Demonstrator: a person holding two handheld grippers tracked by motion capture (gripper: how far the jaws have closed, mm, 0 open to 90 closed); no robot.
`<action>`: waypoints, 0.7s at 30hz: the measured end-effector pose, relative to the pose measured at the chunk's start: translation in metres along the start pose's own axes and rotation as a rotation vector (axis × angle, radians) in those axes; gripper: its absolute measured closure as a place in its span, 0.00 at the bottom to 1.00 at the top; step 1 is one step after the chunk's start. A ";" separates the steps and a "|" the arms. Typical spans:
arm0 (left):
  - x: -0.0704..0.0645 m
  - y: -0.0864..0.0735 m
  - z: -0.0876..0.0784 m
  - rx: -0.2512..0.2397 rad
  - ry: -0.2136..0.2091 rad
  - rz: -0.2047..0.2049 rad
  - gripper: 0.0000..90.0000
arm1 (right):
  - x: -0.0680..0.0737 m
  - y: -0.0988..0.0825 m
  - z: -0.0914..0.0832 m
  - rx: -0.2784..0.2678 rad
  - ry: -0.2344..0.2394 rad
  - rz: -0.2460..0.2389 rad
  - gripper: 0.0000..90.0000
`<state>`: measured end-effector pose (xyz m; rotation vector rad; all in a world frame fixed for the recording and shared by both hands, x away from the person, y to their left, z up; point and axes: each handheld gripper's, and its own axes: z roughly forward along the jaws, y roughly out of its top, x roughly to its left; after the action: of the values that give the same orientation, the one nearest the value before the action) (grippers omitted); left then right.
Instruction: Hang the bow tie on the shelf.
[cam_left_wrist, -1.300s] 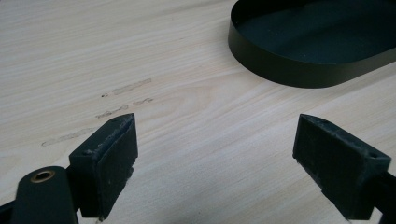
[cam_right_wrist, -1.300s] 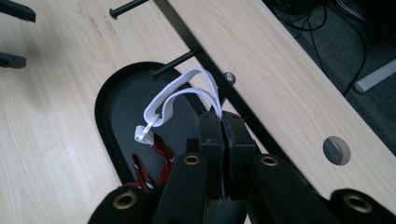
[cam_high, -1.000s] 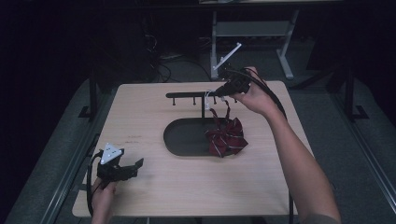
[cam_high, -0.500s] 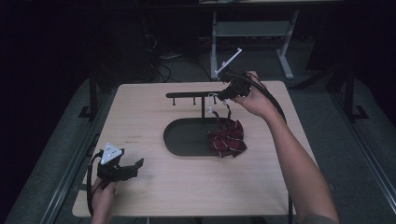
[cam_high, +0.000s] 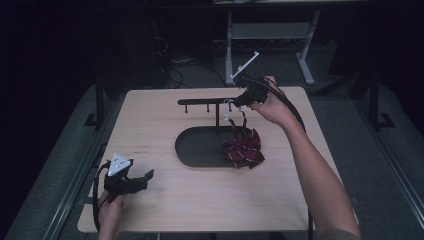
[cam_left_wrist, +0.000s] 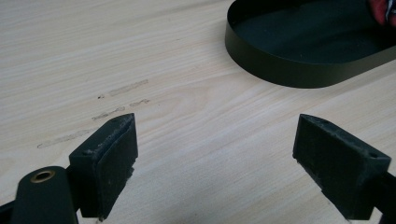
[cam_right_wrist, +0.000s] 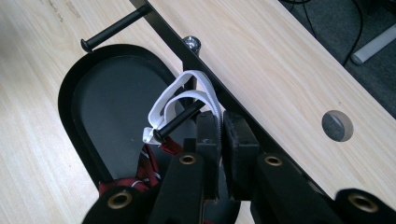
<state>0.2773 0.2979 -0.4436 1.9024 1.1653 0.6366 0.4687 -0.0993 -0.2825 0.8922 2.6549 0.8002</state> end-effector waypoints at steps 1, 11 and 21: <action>0.000 0.000 0.000 0.000 -0.001 0.001 0.15 | 0.000 0.000 0.000 0.001 0.000 0.003 0.94; 0.000 0.000 0.000 -0.003 0.000 -0.001 0.15 | 0.000 0.001 0.003 0.002 0.000 0.006 0.90; 0.000 0.000 0.000 -0.003 0.001 -0.001 0.15 | 0.000 -0.001 0.004 0.002 0.002 0.003 0.85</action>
<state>0.2771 0.2980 -0.4433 1.8995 1.1651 0.6380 0.4693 -0.0986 -0.2862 0.8966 2.6571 0.7994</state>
